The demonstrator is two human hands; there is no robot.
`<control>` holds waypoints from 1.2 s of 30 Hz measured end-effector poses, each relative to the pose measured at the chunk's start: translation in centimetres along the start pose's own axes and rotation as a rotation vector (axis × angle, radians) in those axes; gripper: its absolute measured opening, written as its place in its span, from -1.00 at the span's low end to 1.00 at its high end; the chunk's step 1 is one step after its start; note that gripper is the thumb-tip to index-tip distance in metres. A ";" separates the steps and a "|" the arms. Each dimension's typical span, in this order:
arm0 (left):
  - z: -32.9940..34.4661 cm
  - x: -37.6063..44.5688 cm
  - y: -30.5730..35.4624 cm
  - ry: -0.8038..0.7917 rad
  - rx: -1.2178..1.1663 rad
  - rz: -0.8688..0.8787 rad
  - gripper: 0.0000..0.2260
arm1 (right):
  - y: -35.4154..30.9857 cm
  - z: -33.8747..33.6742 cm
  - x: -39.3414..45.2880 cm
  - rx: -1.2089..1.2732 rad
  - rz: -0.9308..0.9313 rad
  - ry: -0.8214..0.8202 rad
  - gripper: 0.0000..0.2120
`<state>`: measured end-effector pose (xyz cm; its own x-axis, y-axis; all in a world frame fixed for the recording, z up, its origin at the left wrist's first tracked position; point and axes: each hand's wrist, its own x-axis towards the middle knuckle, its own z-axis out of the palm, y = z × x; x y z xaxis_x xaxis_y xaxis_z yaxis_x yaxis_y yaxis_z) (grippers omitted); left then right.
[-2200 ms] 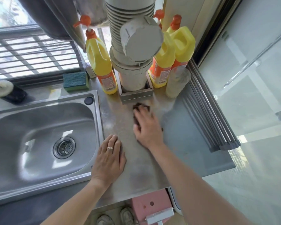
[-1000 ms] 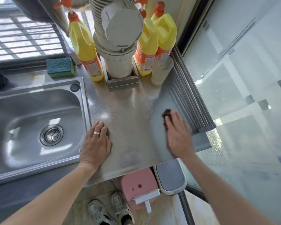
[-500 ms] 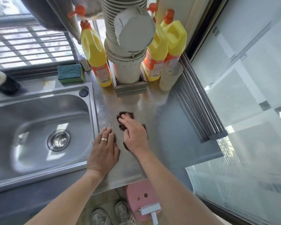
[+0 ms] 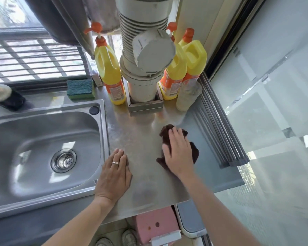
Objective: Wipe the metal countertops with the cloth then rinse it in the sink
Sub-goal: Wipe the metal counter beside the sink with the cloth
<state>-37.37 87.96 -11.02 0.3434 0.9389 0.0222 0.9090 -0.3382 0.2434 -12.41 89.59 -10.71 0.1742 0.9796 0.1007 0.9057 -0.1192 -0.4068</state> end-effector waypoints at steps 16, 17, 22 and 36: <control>1.1 0.0 -0.4 0.025 -0.066 0.000 -0.62 | -12.1 7.9 5.6 0.222 -0.260 -0.070 -0.53; 1.1 -0.1 -0.5 0.028 -0.069 0.004 -0.62 | -12.0 7.5 5.0 0.261 -0.316 -0.112 -0.54; 0.8 -0.2 -0.5 0.067 -0.086 0.014 -0.69 | -2.6 2.4 1.1 0.069 -0.396 -0.141 -0.52; 1.4 -0.2 -0.4 0.085 -0.031 0.011 -0.69 | -4.9 4.6 7.6 0.010 -0.005 0.007 -0.46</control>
<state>-37.50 87.81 -12.46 0.3306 0.9377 0.1066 0.8973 -0.3473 0.2723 -17.31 98.41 -12.14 0.1722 0.9790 0.1095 0.9026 -0.1122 -0.4156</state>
